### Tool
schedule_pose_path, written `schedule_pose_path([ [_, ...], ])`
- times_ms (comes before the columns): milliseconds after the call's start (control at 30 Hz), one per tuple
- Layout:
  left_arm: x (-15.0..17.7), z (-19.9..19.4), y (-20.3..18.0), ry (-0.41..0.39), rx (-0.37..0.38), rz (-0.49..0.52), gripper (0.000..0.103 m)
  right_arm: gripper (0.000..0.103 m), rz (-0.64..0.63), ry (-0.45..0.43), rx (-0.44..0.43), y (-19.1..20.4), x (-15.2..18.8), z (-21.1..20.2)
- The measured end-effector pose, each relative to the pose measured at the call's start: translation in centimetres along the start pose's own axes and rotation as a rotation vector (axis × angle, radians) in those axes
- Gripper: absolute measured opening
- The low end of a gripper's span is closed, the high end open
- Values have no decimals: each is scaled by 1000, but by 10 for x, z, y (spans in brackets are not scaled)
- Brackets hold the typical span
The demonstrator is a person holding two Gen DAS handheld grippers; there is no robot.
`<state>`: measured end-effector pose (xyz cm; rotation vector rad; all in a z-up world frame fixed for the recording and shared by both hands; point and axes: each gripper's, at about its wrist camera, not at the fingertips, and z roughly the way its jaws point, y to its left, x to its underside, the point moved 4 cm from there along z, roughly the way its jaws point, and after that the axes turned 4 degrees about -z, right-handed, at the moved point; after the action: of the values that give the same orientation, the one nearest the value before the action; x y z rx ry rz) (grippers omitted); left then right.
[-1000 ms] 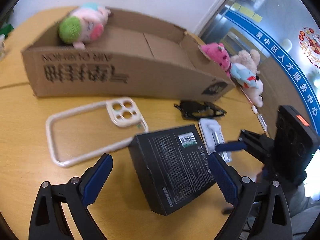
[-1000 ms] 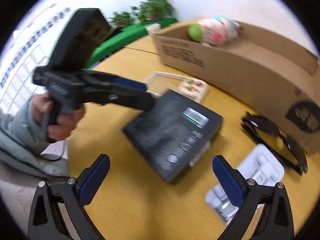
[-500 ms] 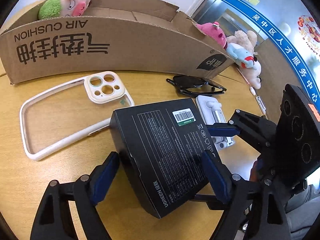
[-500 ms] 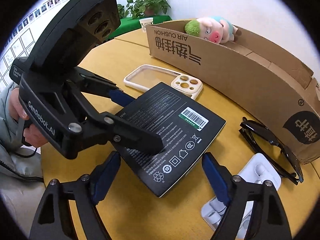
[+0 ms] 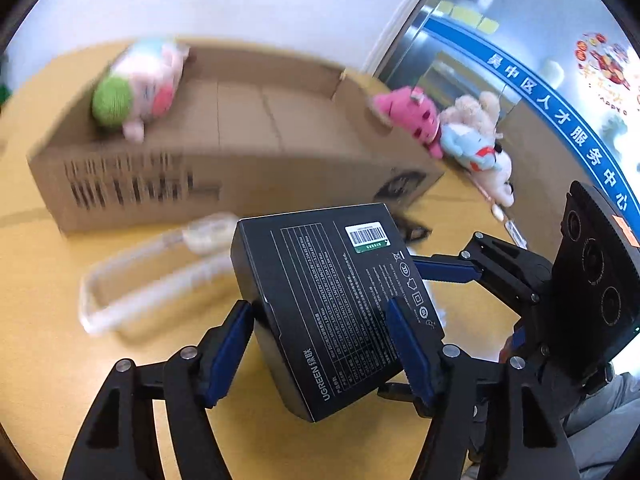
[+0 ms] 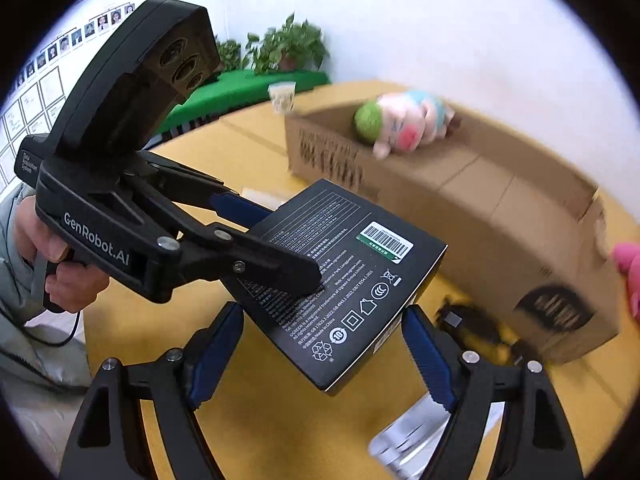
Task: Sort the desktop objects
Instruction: 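Carry the black box with the left gripper over the cardboard box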
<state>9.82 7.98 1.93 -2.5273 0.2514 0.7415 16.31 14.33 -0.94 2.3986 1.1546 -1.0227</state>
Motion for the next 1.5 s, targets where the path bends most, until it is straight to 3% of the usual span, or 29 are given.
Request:
schedule_pose_path([
  [100,-23,-15,-11,-56,-16,39,65,81,-7,-69,43,-9,-21,-16],
  [233,-65,-27,-26,-101,-31,87,47,81,-71,-153,172,-28,-65,-44],
  [300,-86,-33,-32,-143,-26,105,47,81,-105,-170,209,-37,-83,-52],
  [433,-113,-36,-31,-174,-22,114,47,79,-68,-187,180,-57,-98,-54],
  [633,-117,-27,-27,-176,-47,110,47,79,-37,-189,188,-66,-98,-38],
  [867,-140,-29,-18,-231,-59,101,47,79,-21,-222,191,-86,-121,-31],
  [1267,-233,-24,-9,-294,-94,138,47,77,110,-293,143,-162,-179,-15],
  [1500,-299,17,11,-247,-101,118,47,77,211,-250,89,-225,-201,12],
])
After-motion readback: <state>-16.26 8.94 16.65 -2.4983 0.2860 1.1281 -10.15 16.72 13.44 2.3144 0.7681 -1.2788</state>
